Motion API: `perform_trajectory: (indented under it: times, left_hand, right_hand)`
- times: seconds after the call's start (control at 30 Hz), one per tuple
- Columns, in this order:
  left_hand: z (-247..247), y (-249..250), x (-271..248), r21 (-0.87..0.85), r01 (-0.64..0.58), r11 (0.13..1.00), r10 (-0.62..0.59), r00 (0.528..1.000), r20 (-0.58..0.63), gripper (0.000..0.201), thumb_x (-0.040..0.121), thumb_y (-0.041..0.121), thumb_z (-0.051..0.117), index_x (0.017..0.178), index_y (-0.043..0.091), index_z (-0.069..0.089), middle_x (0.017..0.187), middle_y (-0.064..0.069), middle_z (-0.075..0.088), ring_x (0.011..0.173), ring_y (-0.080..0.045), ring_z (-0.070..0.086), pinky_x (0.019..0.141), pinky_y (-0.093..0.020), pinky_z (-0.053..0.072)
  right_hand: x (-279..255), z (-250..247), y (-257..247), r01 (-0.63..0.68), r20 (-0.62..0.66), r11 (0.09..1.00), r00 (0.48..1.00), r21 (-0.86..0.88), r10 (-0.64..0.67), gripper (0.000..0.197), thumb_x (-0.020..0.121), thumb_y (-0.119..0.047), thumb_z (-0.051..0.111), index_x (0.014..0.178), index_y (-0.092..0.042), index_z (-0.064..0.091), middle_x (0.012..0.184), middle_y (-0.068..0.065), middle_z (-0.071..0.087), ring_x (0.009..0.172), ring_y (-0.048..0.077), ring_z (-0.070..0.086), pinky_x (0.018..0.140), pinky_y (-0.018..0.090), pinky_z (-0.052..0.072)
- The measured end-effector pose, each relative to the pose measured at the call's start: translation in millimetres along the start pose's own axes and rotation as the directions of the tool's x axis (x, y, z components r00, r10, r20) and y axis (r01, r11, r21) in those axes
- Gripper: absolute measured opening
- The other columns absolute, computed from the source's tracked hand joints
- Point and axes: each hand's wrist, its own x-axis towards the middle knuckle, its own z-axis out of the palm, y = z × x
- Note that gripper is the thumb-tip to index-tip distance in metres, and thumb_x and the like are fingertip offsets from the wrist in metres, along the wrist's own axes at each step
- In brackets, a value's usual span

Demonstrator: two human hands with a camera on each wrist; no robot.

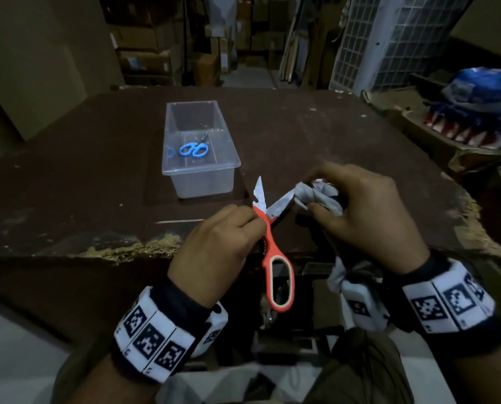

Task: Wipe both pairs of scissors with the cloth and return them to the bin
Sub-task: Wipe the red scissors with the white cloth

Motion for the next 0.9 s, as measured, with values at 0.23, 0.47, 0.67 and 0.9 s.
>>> perform_trajectory:
  times: [0.23,0.47,0.67,0.9]
  left_hand:
    - [0,-13,-4,-0.063,-0.051,0.997,0.052,0.999,0.014,0.015,0.082,0.001,0.063,0.091,0.008,0.073,0.092,-0.006,0.071,0.080,-0.028,0.067,0.063,-0.042,0.057]
    - [1,-11,-3,-0.067,-0.064,0.996,0.066,0.997,0.032,0.026,0.086,0.010,0.047,0.089,0.007,0.073,0.088,-0.006,0.070,0.079,-0.027,0.065,0.062,-0.040,0.057]
    - [6,-11,-5,-0.074,-0.035,0.997,0.037,0.999,0.028,0.017,0.087,0.007,0.056,0.093,0.007,0.072,0.091,-0.006,0.070,0.084,-0.027,0.065,0.064,-0.042,0.057]
    - [5,-11,-8,-0.096,-0.084,0.992,0.084,0.996,-0.009,0.027,0.092,0.006,0.046,0.093,0.004,0.073,0.092,-0.009,0.070,0.083,-0.028,0.065,0.065,-0.042,0.057]
  right_hand:
    - [-5,22,-18,0.110,0.012,0.992,0.994,0.053,-0.111,0.035,0.078,-0.018,0.072,0.111,-0.029,0.074,0.108,0.001,0.063,0.091,0.021,0.065,0.074,0.036,0.054]
    - [3,39,-20,0.204,0.230,0.940,0.963,-0.274,-0.142,0.016,0.090,-0.032,0.064,0.104,-0.027,0.069,0.114,0.006,0.053,0.094,0.026,0.051,0.054,0.038,0.050]
    - [13,36,-2,0.113,0.224,0.922,0.974,-0.370,-0.030,0.015,0.092,-0.036,0.063,0.103,-0.031,0.070,0.113,0.004,0.052,0.095,0.026,0.050,0.059,0.038,0.051]
    - [-7,23,-17,0.151,0.223,0.977,0.968,-0.149,-0.115,0.040,0.085,-0.016,0.072,0.122,-0.031,0.068,0.122,0.007,0.053,0.100,0.028,0.055,0.079,0.039,0.052]
